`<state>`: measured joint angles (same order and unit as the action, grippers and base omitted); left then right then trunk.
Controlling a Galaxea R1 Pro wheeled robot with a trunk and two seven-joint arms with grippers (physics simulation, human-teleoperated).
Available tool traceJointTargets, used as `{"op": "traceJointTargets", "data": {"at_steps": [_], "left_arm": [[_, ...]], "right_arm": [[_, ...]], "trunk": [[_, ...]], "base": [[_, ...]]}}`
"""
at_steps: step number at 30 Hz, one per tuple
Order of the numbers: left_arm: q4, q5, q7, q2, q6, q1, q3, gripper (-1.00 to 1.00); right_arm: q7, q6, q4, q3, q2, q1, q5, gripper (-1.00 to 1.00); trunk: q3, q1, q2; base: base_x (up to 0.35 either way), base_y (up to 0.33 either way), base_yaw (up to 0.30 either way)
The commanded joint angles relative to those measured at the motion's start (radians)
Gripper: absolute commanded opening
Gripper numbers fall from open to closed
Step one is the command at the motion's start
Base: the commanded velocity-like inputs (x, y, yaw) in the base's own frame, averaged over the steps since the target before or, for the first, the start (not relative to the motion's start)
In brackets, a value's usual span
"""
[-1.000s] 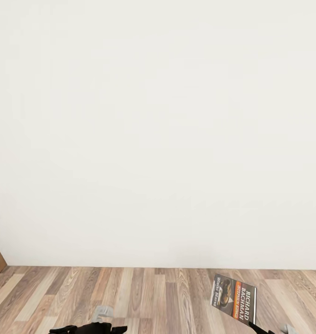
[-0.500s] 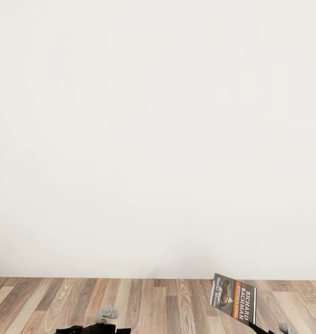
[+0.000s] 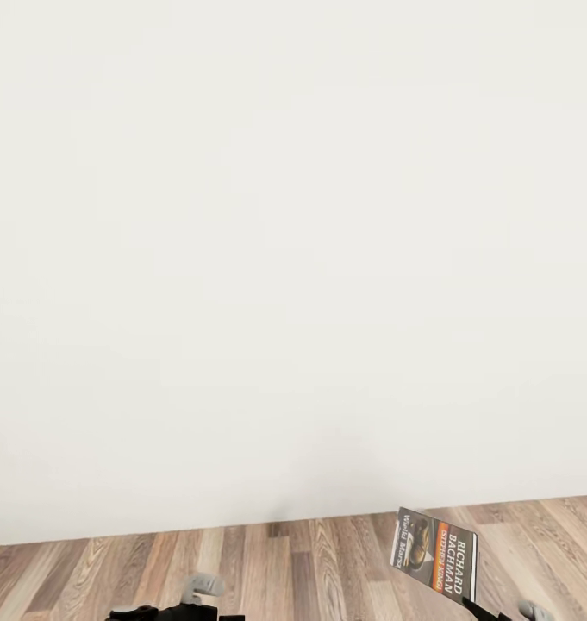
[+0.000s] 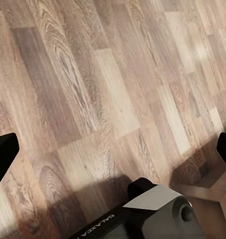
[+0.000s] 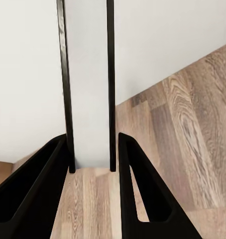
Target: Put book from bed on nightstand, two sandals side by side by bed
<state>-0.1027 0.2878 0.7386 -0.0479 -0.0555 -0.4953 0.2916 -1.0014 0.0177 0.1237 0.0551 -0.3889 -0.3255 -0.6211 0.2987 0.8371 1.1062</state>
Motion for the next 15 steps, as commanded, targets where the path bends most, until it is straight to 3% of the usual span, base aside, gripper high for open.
{"op": "traceJointTargets", "data": {"at_steps": [1, 7, 15], "left_arm": [[-0.002, 0.007, 0.005, 0.0, -0.006, 0.0, 0.009, 1.0], [-0.002, 0.007, 0.004, -0.001, -0.006, 0.0, 0.009, 1.0], [-0.002, 0.007, 0.004, -0.001, -0.006, 0.0, 0.009, 1.0]], "right_arm": [[-0.002, 0.002, -0.001, 0.008, 0.0, -0.001, 0.005, -1.0], [-0.002, 0.002, -0.001, 0.008, 0.0, -0.001, 0.006, -1.0], [-0.002, 0.002, -0.001, 0.008, 0.0, -0.001, 0.006, -1.0]], "trunk": [[0.001, 0.0, 0.001], [0.001, 0.0, 0.001], [0.001, 0.0, 0.001]], "base": [[0.0, 0.0, -0.249], [0.051, 0.0, -0.171], [0.295, 0.0, -0.015]]}}
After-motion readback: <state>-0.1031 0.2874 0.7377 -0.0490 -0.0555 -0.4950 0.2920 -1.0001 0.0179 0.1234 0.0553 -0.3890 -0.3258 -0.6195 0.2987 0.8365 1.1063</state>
